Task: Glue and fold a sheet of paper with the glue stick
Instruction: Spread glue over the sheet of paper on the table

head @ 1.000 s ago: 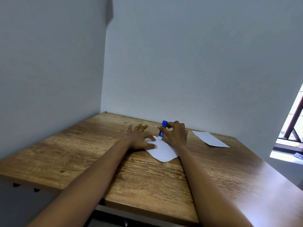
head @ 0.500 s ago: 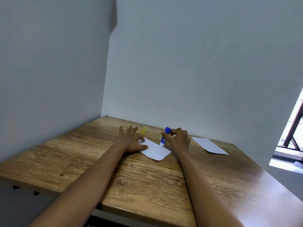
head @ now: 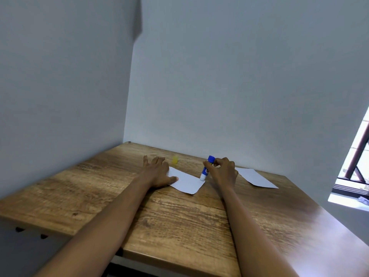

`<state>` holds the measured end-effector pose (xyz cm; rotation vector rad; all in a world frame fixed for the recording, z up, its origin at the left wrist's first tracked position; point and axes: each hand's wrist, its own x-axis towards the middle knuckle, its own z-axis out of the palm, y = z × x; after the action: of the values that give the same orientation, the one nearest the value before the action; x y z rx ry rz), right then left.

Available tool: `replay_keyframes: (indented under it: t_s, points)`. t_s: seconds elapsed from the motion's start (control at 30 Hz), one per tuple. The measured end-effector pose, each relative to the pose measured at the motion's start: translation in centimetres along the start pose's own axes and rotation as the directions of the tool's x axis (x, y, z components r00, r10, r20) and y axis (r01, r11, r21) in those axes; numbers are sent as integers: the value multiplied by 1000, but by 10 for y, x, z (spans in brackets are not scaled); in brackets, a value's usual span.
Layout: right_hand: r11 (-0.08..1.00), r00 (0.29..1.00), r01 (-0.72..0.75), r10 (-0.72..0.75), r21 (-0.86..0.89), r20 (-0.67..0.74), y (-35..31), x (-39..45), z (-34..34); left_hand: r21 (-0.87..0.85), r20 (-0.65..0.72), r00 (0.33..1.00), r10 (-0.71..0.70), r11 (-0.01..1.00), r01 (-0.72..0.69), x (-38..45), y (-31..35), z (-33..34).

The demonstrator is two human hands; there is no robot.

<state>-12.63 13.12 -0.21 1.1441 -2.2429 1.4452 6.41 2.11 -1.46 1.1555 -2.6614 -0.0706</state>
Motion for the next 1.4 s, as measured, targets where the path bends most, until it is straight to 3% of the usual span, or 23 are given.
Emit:
replay_keyframes:
  t_s: [0.1, 0.2, 0.3, 0.43, 0.7, 0.93, 1.4]
  points:
    - [997, 998, -30, 34, 74, -49, -3, 0, -3, -91, -97, 989, 111, 989, -120, -2, 6, -3]
    - [993, 996, -67, 72, 100, -51, -2, 0, -4, -236, -229, 926, 301, 906, -352, -7, 21, -11]
    - [994, 998, -51, 55, 96, -35, -3, 0, -2, -282, -93, 892, 442, 848, -449, -13, 34, -8]
    - [996, 998, -31, 35, 82, -48, -3, 0, -1, -186, 92, 910, 405, 904, -384, -11, 38, -6]
    - [998, 998, 49, -50, -28, -26, -6, -2, 5, 113, 118, 907, 404, 902, -417, -16, 47, -8]
    - [995, 999, 53, -53, -87, -4, -9, -2, 8, 35, 194, 903, 383, 917, -396, -12, 42, -4]
    - [997, 999, 36, -34, -74, 30, -10, -2, 8, -22, 194, 914, 356, 933, -359, -11, 43, -4]
